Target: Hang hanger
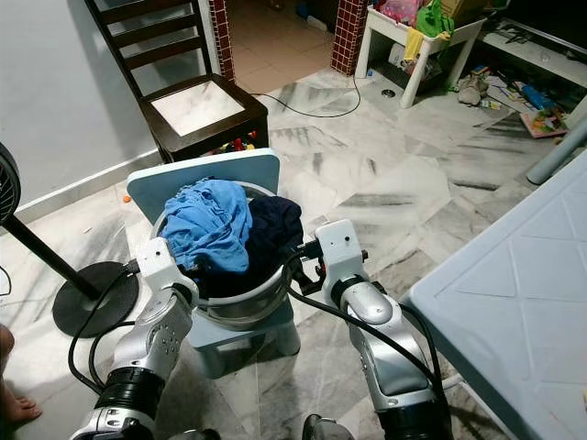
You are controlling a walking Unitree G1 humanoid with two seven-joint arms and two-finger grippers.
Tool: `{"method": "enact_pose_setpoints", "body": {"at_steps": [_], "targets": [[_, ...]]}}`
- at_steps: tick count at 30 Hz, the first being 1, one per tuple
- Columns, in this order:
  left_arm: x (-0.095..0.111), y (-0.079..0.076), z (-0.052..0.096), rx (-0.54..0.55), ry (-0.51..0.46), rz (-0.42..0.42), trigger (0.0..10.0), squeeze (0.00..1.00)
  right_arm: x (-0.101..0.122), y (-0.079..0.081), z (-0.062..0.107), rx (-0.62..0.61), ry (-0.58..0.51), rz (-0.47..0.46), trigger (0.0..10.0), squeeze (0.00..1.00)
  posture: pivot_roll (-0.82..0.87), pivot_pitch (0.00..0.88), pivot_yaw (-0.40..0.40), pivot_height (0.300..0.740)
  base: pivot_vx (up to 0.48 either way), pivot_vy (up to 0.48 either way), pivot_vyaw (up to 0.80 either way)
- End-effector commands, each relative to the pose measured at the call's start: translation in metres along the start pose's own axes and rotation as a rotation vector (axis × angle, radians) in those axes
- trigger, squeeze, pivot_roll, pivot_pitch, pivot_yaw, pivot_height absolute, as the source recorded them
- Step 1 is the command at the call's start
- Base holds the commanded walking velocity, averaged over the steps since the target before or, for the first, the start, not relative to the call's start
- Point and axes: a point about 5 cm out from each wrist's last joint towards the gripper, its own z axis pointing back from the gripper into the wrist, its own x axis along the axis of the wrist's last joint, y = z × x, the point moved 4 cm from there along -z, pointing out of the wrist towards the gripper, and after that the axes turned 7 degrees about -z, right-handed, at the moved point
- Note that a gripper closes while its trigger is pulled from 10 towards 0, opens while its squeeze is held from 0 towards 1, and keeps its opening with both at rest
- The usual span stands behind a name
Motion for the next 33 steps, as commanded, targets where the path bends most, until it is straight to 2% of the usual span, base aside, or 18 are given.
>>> {"method": "enact_pose_setpoints", "body": {"at_steps": [1,2,9,10,19,33], "targets": [[-0.001,0.002,0.000,0.006,-0.001,0.007,4.9,0.00,-0.002,0.001,0.000,0.001,0.002,0.002,10.0,0.00,-0.03,0.168,0.003,0.740,0.000,0.000,0.00],[0.000,0.001,0.001,-0.006,-0.012,0.028,0.0,0.00,-0.001,0.001,0.000,0.002,0.002,0.001,10.0,0.00,-0.03,0.168,0.003,0.740,0.000,0.000,0.00],[-0.002,0.004,0.002,0.006,-0.006,0.022,0.3,0.00,-0.003,0.001,0.000,0.000,0.004,0.000,10.0,0.00,-0.03,0.170,0.006,0.740,0.000,0.000,0.00],[-0.002,0.004,0.002,0.005,-0.007,0.022,0.0,0.00,-0.003,0.000,0.000,-0.001,0.005,0.000,10.0,0.00,-0.03,0.170,0.006,0.740,0.000,0.000,0.00],[0.000,-0.002,0.003,-0.009,-0.016,0.030,0.0,0.00,-0.002,0.000,-0.002,-0.006,0.001,0.000,10.0,0.00,-0.03,0.161,0.011,0.740,0.000,0.000,0.00],[-0.015,-0.002,0.014,-0.030,0.017,0.020,0.0,0.00,0.002,-0.001,-0.007,-0.007,-0.015,0.003,10.0,0.00,-0.02,0.137,0.009,0.740,0.000,0.000,0.00]]}}
